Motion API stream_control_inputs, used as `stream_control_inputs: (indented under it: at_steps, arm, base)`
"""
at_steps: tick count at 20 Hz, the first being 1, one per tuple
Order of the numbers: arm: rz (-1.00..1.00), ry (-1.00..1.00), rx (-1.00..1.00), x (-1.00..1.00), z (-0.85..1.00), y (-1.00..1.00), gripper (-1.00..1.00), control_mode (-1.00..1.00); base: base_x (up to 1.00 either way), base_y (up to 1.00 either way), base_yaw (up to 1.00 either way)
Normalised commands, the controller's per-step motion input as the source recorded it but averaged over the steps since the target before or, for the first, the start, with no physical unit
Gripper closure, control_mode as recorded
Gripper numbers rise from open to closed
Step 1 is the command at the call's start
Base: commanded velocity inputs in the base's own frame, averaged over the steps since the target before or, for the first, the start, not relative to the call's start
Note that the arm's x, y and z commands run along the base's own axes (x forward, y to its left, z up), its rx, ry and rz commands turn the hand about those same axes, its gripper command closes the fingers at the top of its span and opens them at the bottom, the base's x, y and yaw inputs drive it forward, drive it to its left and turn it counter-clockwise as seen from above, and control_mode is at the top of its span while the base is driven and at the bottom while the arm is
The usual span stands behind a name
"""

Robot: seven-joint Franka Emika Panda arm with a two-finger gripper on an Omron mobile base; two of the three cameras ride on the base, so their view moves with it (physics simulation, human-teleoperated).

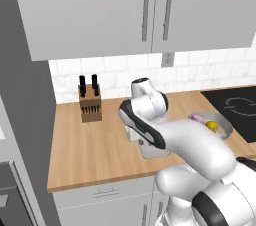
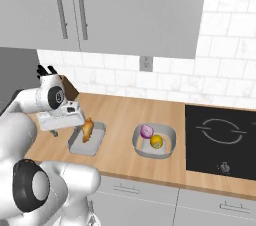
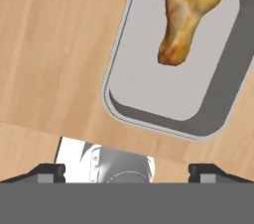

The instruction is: Take the meat container that has the chicken drumstick and place it on the second highest rack of the freezer. Then take the vegetable container that has the lemon and onion and place it on the highest rack of the freezer.

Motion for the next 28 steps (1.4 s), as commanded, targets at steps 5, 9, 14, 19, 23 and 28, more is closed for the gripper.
stream_control_inputs:
  at_steps: [5, 9, 14, 19, 23, 28]
  arm:
    - [0.09, 0.12, -0.04, 0.11, -0.64, 0.10, -1.00, -1.00]
    - [0.17, 0.03, -0.03, 0.27, -0.68, 0.00, -1.00, -1.00]
    - [0.18, 0.00, 0.00, 0.12, -0.47, 0.00, -1.00, -1.00]
    - [0.15, 0.00, 0.00, 0.11, -0.40, 0.00, -1.00, -1.00]
    - [0.10, 0.00, 0.00, 0.15, -0.29, 0.00, -1.00, -1.00]
    - [0.04, -0.02, 0.02, 0.00, -0.20, -0.18, -1.00, -1.00]
  base:
    - [0.00, 0.00, 0.00]
    - [0.00, 0.00, 0.00]
    - [0.00, 0.00, 0.00]
    - [0.00, 0.00, 0.00]
    - [0.00, 0.00, 0.00]
    - [0.00, 0.00, 0.00]
